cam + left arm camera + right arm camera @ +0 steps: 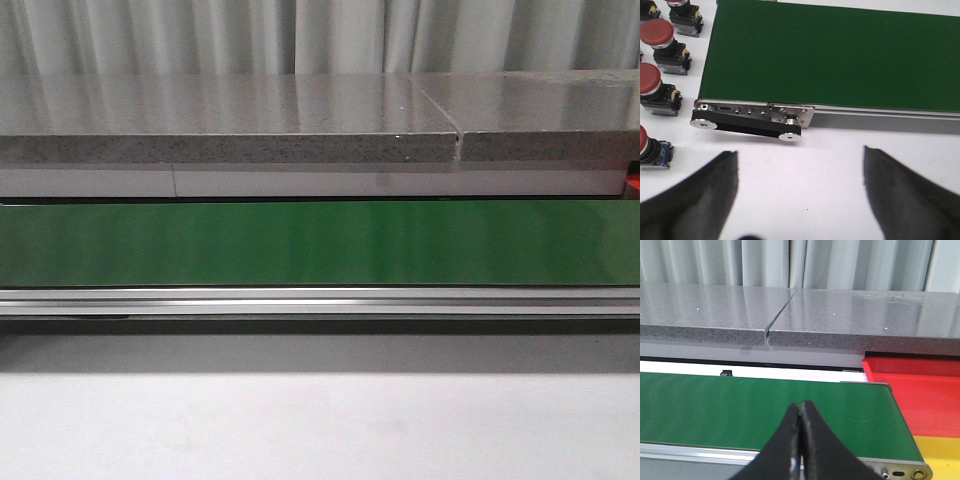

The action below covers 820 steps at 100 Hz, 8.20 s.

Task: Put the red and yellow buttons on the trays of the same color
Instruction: 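Move the left gripper down onto a red button and grasp it, then carry the red button onto the green belt and open the left gripper, then move the left gripper to a yellow button and grasp it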

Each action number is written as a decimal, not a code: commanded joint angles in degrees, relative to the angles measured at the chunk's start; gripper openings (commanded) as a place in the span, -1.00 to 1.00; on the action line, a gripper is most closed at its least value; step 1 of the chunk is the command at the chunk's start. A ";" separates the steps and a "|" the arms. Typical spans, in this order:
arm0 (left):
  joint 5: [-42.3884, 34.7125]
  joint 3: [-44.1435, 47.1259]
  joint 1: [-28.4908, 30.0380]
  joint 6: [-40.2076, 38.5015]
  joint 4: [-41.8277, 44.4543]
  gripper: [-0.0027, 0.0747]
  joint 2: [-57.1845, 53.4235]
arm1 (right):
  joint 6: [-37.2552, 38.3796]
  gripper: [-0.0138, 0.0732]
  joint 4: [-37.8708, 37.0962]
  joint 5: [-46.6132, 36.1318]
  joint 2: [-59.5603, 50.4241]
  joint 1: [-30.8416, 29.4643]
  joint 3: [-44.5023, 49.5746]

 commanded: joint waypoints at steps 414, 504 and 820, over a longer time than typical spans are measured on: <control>-2.04 -33.92 7.54 -1.62 6.28 -0.98 51.06 | -0.22 -0.84 -0.50 -4.71 -1.11 0.24 -0.82; 2.56 -38.24 6.37 -1.62 7.14 0.65 51.05 | -0.22 -0.84 -0.50 -4.71 -1.11 0.24 -0.82; -15.37 -16.93 37.86 -16.99 15.01 -0.69 54.21 | -0.22 -0.84 -0.50 -4.71 -1.11 0.24 -0.82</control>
